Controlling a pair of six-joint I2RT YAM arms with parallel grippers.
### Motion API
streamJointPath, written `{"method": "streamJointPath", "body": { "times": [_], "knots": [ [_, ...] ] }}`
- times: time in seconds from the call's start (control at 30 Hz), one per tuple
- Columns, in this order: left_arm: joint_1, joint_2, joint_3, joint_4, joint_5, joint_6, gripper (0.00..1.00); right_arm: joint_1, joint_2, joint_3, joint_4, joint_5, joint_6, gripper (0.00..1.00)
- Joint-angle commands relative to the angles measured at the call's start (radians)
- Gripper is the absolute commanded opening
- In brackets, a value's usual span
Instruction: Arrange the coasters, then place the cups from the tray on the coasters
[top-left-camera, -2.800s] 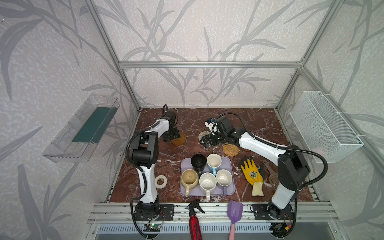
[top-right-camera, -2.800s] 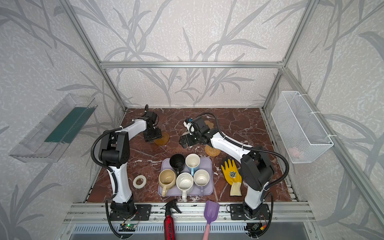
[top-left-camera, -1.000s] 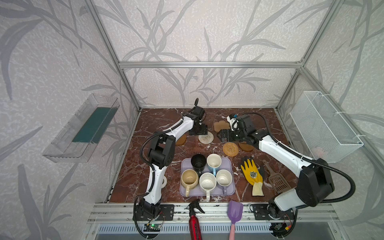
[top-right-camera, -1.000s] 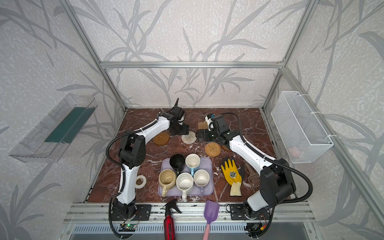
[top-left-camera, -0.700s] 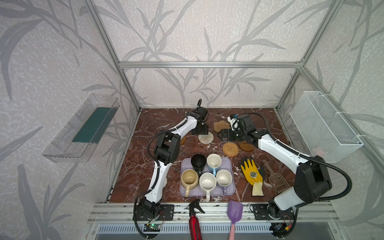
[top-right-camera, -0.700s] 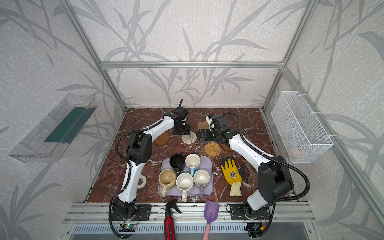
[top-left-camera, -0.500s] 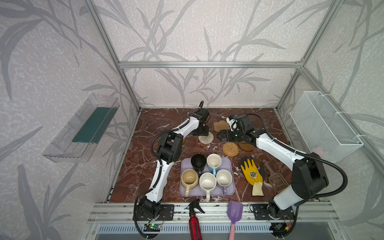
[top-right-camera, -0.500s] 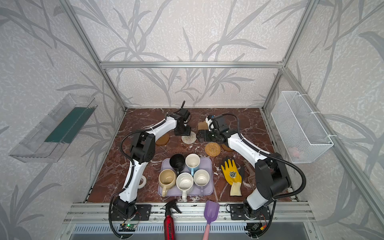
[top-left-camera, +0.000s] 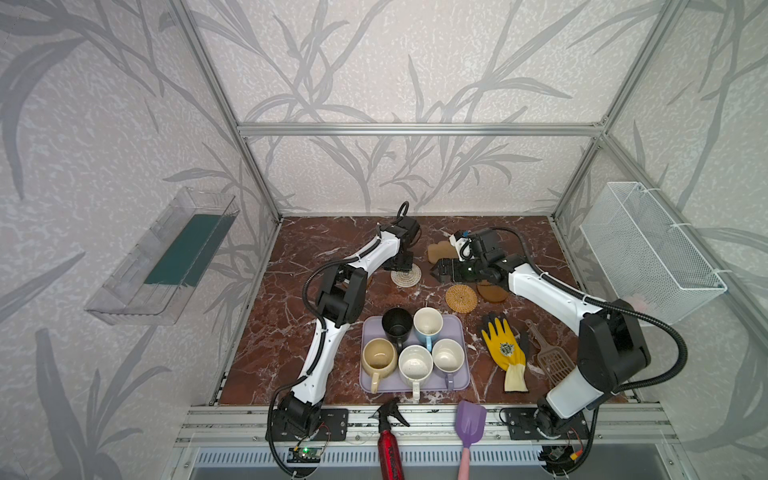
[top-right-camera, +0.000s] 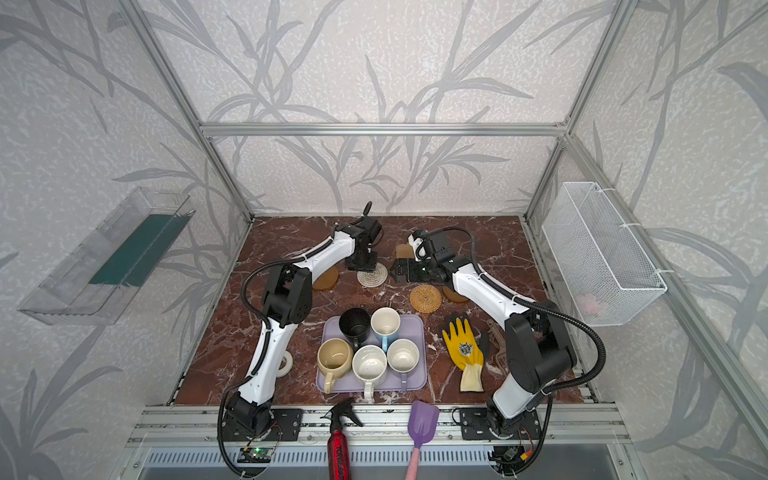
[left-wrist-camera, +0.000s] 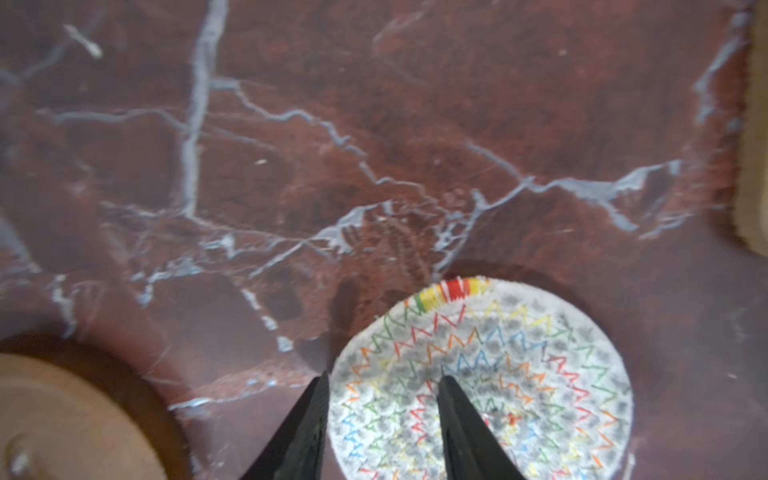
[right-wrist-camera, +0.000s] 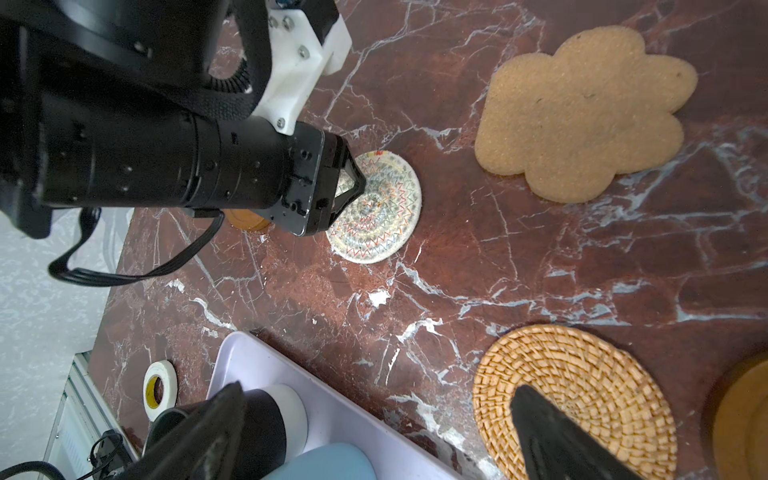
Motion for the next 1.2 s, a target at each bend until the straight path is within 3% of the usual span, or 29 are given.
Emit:
{"method": "streamJointPath", "body": {
  "times": [0.0, 0.8, 1.17],
  "knots": [
    [0.015, 0.022, -0.008, -0.097, -0.089, 0.005, 0.45, 0.005, 0.01, 0.031, -0.003, -0.02, 0.009, 0.99],
    [0.066, -0.083, -0.161, -0.07, -0.123, 0.017, 0.43, 0.047, 0.047, 0.085, -0.028, -0.012, -0.001, 0.99],
    [0.074, -0.102, -0.187, -0.033, -0.064, 0.024, 0.46, 0.054, 0.046, 0.087, -0.032, -0.005, 0.002, 0.99]
  ]
}}
